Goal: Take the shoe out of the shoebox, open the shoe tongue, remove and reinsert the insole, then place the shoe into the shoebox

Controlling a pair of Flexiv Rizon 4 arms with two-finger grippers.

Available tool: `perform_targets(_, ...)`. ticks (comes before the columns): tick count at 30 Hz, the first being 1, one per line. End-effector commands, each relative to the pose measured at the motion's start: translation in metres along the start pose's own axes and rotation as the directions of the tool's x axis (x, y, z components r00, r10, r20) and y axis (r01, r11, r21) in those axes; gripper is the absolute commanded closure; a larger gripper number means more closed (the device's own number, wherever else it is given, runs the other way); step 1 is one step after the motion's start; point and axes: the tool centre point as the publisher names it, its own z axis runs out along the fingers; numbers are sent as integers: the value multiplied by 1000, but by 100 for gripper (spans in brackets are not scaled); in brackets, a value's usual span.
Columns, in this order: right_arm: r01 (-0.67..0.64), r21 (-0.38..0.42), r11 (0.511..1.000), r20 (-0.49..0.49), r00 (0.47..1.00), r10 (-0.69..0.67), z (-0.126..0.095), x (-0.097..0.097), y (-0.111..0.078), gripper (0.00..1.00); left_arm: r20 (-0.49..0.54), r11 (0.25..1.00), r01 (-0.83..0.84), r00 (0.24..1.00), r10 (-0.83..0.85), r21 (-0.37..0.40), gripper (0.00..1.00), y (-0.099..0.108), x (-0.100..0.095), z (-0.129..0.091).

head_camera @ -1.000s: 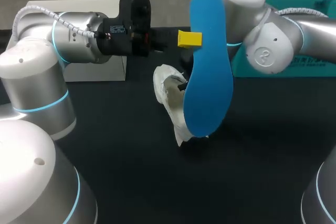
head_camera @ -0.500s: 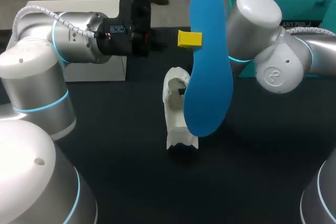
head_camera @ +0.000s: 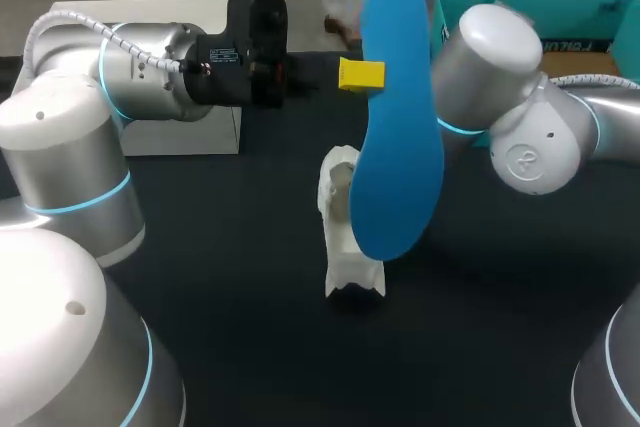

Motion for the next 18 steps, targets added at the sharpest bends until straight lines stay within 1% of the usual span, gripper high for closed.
perform_targets(1,-5,-1,1000,-16,1000,5,9,-3,1,100,-1,1000,-1,1000,1,2,100,0,0,0)
perform_targets(5,-22,-3,1000,-20,1000,22,9,-4,1,100,-1,1000,-1,1000,1,2,100,0,0,0)
perform_targets(7,-32,-10,999,-21,999,32,6,-4,-1,100,-1,1000,-1,1000,1,2,100,0,0,0)
perform_targets(8,-44,-10,999,-25,999,43,3,-3,-2,89,-1,1000,-1,1000,1,2,100,0,0,0)
perform_targets(9,-46,-10,999,-26,999,46,0,-3,-3,47,-1,1000,-1,1000,1,2,100,0,0,0)
perform_targets(10,-51,-21,998,-48,998,50,-4,-2,-4,0,-1,1000,-1,1000,1,2,100,0,0,0)
perform_targets(14,-114,-54,992,-134,985,106,-19,-3,-11,0,-1,1000,-1,1000,1,2,100,0,0,0)
perform_targets(18,-159,-121,980,-252,960,124,-37,-5,-15,0,-1,1000,-1,1000,1,2,100,0,0,0)
